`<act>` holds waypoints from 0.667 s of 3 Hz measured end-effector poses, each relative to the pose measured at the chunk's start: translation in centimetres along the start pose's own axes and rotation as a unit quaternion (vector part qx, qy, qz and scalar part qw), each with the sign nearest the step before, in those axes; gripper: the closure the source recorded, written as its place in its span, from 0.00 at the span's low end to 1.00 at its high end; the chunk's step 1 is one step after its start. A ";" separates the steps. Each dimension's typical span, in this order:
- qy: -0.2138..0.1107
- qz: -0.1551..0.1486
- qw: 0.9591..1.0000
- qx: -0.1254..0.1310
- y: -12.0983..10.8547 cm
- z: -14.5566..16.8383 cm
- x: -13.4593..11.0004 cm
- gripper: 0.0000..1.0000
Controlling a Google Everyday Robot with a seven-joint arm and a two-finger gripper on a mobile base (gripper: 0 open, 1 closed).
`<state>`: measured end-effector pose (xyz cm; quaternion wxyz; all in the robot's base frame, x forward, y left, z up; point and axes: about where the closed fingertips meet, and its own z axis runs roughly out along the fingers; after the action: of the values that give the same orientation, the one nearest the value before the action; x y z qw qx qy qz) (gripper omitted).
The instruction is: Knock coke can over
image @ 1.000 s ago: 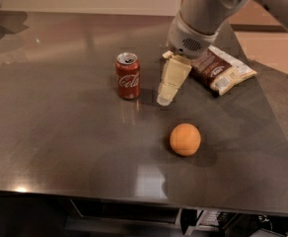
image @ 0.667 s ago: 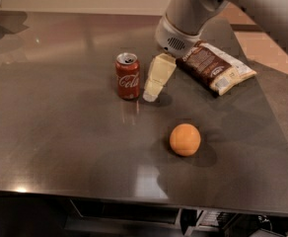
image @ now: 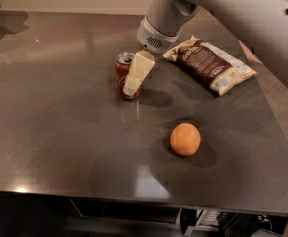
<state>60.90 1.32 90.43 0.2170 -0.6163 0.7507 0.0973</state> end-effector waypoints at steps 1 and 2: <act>-0.017 0.009 1.000 0.000 -0.3 1.2 -1.1 0.00; -0.035 0.019 0.999 0.006 -0.6 2.0 -1.5 0.16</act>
Offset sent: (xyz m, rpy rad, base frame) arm 0.0200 0.0235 -0.0125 0.1253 -0.0321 -0.0615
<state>62.12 3.37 89.43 0.2452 -0.5971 0.7546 0.1185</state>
